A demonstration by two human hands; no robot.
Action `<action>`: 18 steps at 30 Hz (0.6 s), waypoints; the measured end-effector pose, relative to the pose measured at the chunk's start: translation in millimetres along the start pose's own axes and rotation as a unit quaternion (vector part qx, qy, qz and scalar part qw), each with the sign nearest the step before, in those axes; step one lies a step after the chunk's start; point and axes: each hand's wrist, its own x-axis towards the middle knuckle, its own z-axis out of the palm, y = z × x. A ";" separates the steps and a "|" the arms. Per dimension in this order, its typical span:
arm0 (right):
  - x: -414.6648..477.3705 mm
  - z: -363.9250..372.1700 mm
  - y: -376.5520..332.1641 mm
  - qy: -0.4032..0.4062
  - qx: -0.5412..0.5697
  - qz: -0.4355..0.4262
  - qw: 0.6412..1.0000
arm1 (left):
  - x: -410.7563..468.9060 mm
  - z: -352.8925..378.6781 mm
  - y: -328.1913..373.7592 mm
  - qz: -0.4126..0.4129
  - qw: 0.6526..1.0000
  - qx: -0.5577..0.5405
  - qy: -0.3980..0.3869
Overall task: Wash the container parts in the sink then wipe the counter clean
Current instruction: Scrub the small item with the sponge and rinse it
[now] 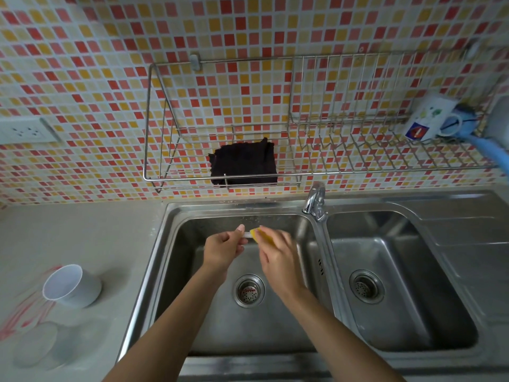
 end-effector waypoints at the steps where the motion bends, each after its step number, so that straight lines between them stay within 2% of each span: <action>1: -1.9 0.4 -6.6 -0.012 0.001 -0.033 0.999 | 0.0 0.7 -0.7 0.002 1.000 0.006 -0.008; 3: -2.0 -0.4 -4.7 -0.011 -0.006 -0.048 0.999 | 0.2 2.3 -1.6 0.004 1.000 0.002 -0.018; 7: -3.1 -4.5 25.1 0.031 -0.004 0.081 0.996 | 0.3 2.4 -6.0 0.029 0.999 0.012 -0.009; 11: -11.9 -7.1 7.6 0.005 -0.005 -0.029 1.000 | -0.2 5.4 -9.2 0.041 0.998 0.037 -0.020; 12: -11.9 -7.3 9.2 0.006 -0.005 -0.030 1.000 | -0.6 7.3 -9.6 0.042 0.998 0.039 -0.023; 16: -10.8 -8.7 32.0 0.061 0.044 0.125 0.989 | -1.3 16.2 -11.7 0.056 0.997 0.050 -0.017; 18: -13.7 -8.7 27.4 0.047 0.039 0.078 0.995 | -1.8 19.6 -13.4 0.075 0.995 0.064 -0.034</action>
